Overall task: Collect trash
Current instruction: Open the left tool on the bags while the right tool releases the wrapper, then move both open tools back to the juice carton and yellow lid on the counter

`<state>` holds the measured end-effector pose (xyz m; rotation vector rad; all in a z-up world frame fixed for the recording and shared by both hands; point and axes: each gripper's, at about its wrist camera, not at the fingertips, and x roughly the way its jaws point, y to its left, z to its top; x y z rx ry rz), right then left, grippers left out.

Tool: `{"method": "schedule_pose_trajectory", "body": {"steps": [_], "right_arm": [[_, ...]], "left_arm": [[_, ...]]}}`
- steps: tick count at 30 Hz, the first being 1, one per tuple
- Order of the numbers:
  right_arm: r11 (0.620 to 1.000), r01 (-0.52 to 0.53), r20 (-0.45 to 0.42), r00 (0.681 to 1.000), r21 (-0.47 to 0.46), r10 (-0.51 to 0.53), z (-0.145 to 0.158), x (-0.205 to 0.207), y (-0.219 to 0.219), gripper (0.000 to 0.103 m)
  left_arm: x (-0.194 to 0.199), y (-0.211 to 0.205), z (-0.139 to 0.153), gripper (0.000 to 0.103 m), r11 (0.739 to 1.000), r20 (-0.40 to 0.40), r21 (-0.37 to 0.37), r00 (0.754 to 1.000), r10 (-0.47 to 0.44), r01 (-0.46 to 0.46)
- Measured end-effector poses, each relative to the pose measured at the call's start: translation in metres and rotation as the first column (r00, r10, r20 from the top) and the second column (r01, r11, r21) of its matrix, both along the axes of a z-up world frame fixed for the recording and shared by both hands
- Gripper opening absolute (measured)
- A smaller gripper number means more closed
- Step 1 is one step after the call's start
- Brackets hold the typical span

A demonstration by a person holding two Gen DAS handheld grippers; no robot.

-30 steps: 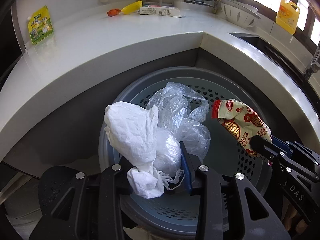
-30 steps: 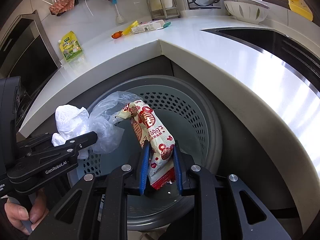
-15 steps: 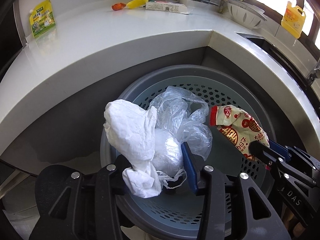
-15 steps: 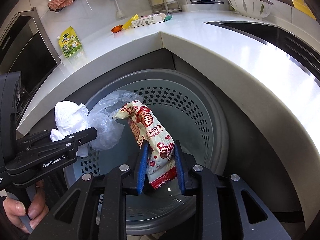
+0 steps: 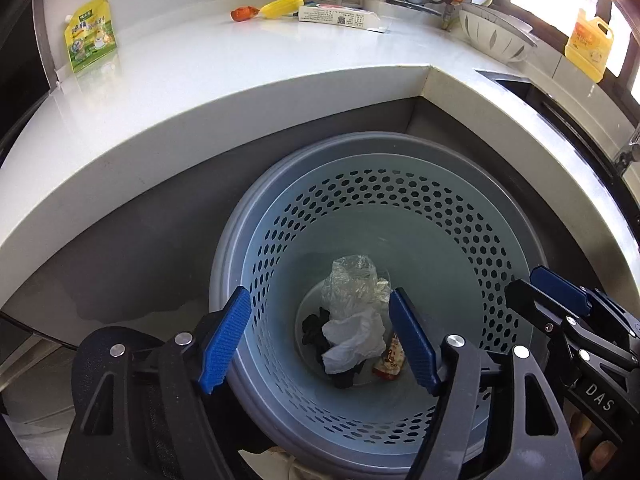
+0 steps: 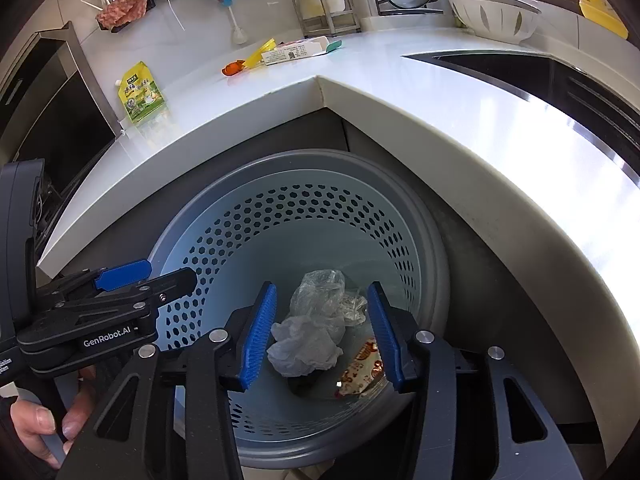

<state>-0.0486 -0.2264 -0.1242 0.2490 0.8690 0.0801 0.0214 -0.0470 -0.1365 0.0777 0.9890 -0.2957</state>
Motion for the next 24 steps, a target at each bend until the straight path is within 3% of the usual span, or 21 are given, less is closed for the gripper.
{"method": "schedule_pose_trajectory", "body": {"steps": [24], "right_arm": [[1.000, 0.006, 0.061, 0.998, 0.000, -0.006, 0.027, -0.005, -0.005, 0.055]], "left_arm": [[-0.004, 0.005, 0.018, 0.081, 1.000, 0.037, -0.003, 0.999, -0.011, 0.011]]}}
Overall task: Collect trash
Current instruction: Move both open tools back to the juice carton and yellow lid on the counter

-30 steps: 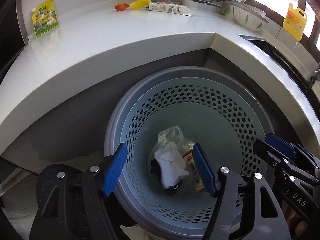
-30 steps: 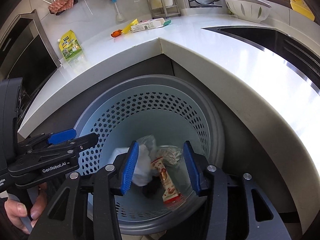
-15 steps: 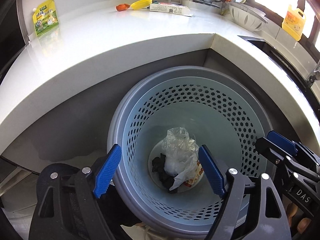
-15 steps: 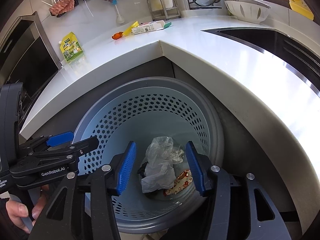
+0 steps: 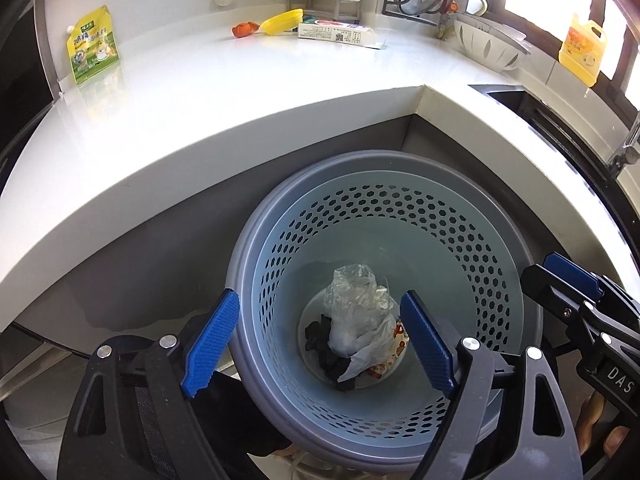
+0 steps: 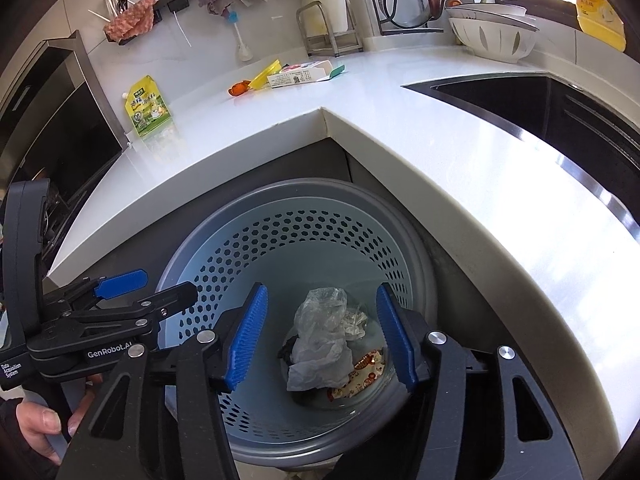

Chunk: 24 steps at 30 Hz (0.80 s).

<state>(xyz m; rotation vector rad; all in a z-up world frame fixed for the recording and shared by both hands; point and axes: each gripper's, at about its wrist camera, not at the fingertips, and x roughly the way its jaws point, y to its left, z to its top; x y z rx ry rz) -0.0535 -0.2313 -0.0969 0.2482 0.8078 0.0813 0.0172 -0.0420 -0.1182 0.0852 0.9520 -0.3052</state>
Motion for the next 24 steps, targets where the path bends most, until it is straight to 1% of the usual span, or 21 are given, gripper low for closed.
{"method": "schedule_pose_trajectory", "body": {"steps": [3, 7, 10, 12, 15, 19, 24], "right_arm": [[1.000, 0.005, 0.013, 1.000, -0.007, -0.005, 0.006, -0.001, -0.001, 0.057], [1.000, 0.013, 0.017, 1.000, -0.010, -0.013, 0.013, 0.000, -0.003, 0.057], [1.000, 0.021, 0.040, 0.999, 0.012, -0.022, 0.019, -0.001, -0.004, 0.057], [0.999, 0.025, 0.046, 0.999, 0.031, -0.026, 0.022, -0.001, -0.005, 0.057], [1.000, 0.021, 0.046, 0.999, 0.016, -0.021, 0.028, 0.001, -0.002, 0.057], [1.000, 0.003, 0.055, 0.998, 0.019, -0.004, 0.039, 0.006, 0.001, 0.057], [1.000, -0.022, 0.084, 0.996, 0.019, 0.020, 0.062, 0.018, 0.003, 0.057]], "left_arm": [[0.000, 0.001, 0.007, 0.082, 1.000, 0.015, -0.005, 1.000, -0.010, 0.010], [0.000, 0.003, 0.017, 0.082, 0.999, 0.025, -0.025, 0.999, -0.033, 0.033], [-0.001, 0.003, 0.027, 0.082, 0.998, 0.044, -0.018, 0.998, -0.053, 0.054], [-0.004, 0.006, 0.034, 0.084, 0.998, 0.061, -0.015, 0.996, -0.062, 0.063], [-0.002, 0.010, 0.042, 0.085, 0.997, 0.066, -0.032, 0.996, -0.065, 0.068], [0.002, 0.015, 0.054, 0.085, 0.997, 0.078, -0.051, 0.995, -0.055, 0.059], [0.010, 0.021, 0.078, 0.085, 0.997, 0.102, -0.070, 0.994, -0.037, 0.045]]}}
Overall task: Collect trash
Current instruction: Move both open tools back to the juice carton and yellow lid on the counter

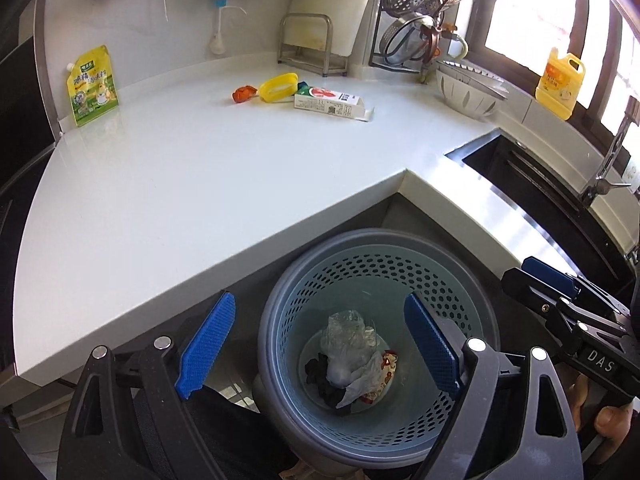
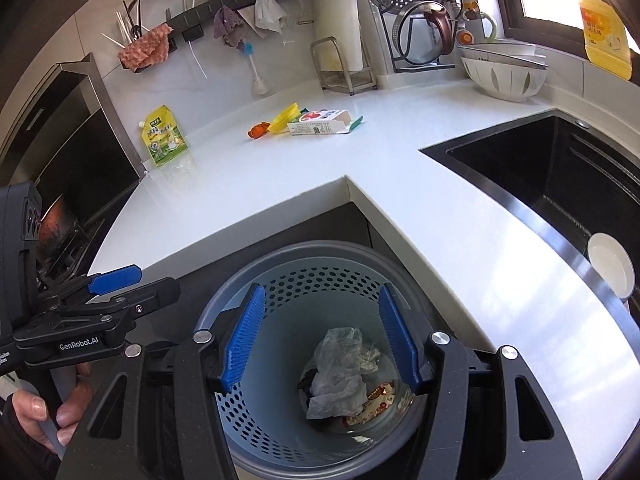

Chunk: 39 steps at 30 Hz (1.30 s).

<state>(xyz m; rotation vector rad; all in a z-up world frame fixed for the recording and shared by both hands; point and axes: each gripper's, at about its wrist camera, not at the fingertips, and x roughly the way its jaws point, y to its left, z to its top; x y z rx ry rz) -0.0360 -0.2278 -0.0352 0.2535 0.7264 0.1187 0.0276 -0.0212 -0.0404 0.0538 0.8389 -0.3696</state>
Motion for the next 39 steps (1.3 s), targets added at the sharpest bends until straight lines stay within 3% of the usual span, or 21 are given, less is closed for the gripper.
{"method": "schedule_pose_trajectory", "body": {"steps": [7, 17, 29, 39], "right_arm": [[1.000, -0.020, 0.061, 0.998, -0.005, 0.020, 0.035, 0.030, -0.004, 0.062], [0.995, -0.072, 0.075, 0.994, -0.068, 0.077, 0.052, 0.109, -0.013, 0.071], [0.984, -0.145, 0.034, 0.988, -0.101, 0.150, 0.040, 0.228, -0.024, 0.078], [0.968, -0.220, -0.035, 0.975, -0.123, 0.217, 0.017, 0.308, -0.017, 0.079]], "left_arm": [[0.029, 0.012, 0.036, 0.088, 0.999, 0.063, -0.033, 0.997, 0.045, -0.043], [0.105, 0.017, 0.060, 0.090, 0.991, 0.108, -0.031, 0.985, 0.134, -0.131], [0.201, 0.013, 0.047, 0.092, 0.977, 0.087, -0.024, 0.973, 0.213, -0.211], [0.250, 0.004, 0.019, 0.092, 0.969, 0.037, -0.009, 0.968, 0.248, -0.247]]}}
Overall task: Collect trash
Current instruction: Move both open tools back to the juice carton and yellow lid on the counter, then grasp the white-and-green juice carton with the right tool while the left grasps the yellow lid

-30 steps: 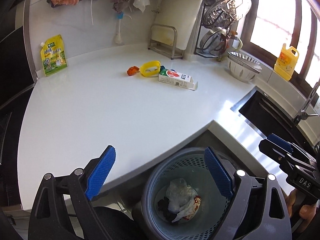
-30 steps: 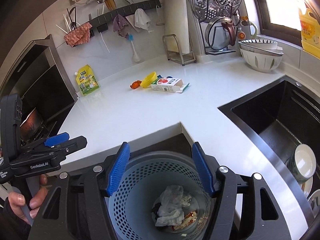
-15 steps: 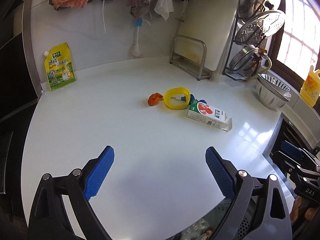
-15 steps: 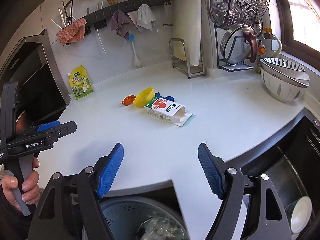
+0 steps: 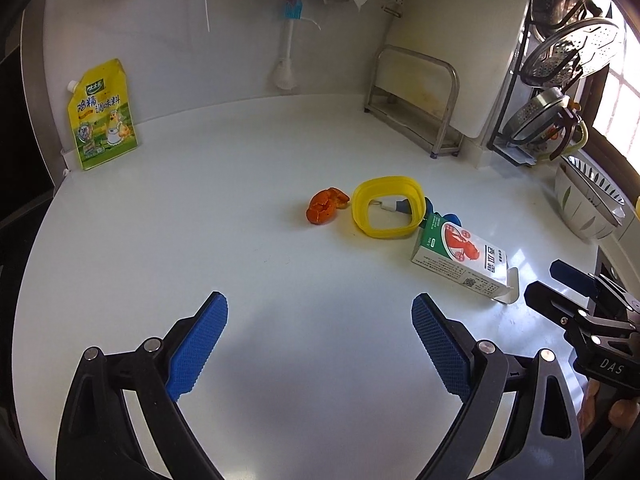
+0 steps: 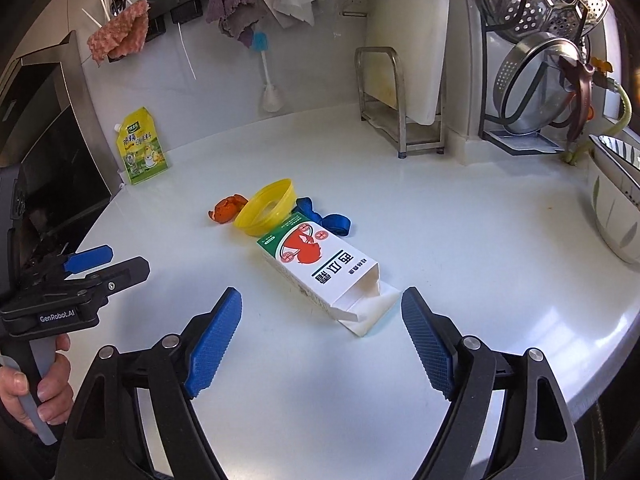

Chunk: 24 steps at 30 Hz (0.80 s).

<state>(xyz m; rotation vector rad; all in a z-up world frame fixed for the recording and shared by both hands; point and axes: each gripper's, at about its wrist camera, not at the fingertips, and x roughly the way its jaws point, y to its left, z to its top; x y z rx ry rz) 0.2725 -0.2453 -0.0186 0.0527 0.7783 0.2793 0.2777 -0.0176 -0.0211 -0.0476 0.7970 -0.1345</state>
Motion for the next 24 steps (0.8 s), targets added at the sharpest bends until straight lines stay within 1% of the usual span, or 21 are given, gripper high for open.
{"method": "schedule_pose_trajectory", "body": {"steps": [4, 8, 13, 17, 24], "right_arm": [[0.999, -0.031, -0.036, 0.999, -0.025, 0.031, -0.008, 0.023, 0.005, 0.079], [0.998, -0.049, -0.051, 0.998, -0.046, 0.047, -0.014, 0.039, 0.008, 0.079], [0.995, -0.090, -0.104, 0.991, -0.048, 0.085, -0.023, 0.057, 0.012, 0.079], [0.990, -0.112, -0.107, 0.989, -0.088, 0.103, -0.026, 0.064, 0.020, 0.079], [0.985, -0.125, -0.091, 0.989, -0.121, 0.114, -0.029, 0.067, 0.027, 0.078]], "left_arm": [[0.010, -0.002, -0.007, 0.092, 1.000, -0.026, -0.022, 1.000, 0.003, -0.004], [0.015, -0.003, -0.010, 0.092, 1.000, -0.030, -0.013, 1.000, 0.009, -0.010], [0.019, -0.002, -0.012, 0.092, 1.000, -0.037, -0.009, 0.999, 0.012, -0.013], [0.021, -0.001, -0.012, 0.092, 1.000, -0.036, -0.005, 0.999, 0.016, -0.016], [0.026, 0.000, -0.013, 0.092, 1.000, -0.039, -0.004, 0.999, 0.020, -0.020]]}}
